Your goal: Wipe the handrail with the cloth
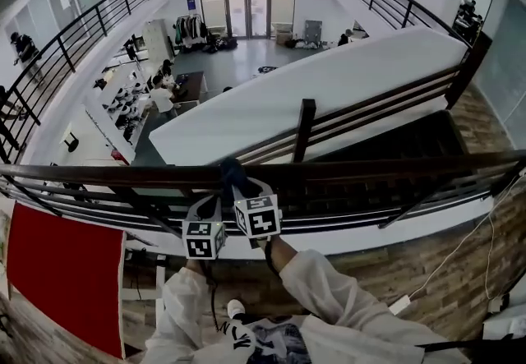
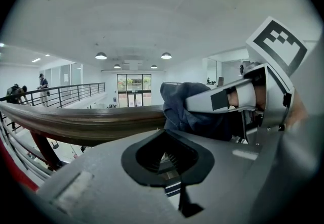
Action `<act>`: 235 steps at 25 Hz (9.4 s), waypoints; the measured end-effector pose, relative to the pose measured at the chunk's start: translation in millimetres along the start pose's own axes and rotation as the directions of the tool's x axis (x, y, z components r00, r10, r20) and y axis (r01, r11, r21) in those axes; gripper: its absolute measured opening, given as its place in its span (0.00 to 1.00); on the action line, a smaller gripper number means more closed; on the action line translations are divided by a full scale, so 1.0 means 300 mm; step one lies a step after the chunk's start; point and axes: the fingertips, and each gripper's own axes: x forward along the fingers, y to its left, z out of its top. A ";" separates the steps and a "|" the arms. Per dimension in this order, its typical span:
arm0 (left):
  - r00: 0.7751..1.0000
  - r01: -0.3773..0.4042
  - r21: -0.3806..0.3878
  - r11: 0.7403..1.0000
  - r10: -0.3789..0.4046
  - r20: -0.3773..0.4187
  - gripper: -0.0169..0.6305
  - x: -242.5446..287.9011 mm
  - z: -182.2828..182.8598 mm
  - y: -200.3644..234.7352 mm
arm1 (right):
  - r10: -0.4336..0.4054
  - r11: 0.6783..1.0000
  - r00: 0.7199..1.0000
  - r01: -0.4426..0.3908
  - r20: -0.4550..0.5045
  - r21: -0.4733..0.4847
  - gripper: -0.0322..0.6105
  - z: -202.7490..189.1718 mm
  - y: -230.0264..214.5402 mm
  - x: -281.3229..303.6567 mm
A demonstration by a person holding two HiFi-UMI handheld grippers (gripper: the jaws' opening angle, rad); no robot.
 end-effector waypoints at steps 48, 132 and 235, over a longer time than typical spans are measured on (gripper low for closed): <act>0.989 0.147 0.083 0.986 -0.146 -0.022 0.03 0.317 0.135 -1.035 | -0.117 0.989 0.992 0.112 0.048 0.099 0.17 -0.071 -0.919 -0.575; 0.733 0.678 0.052 0.733 -0.669 -0.126 0.03 0.318 0.016 -1.956 | -0.682 0.715 0.724 0.633 0.099 0.297 0.17 -0.223 -1.850 -1.365; 0.992 0.007 -0.164 0.986 -0.028 -0.125 0.03 -0.044 -0.500 0.187 | -0.041 0.994 0.965 0.065 -0.257 0.087 0.17 -0.585 -0.035 0.433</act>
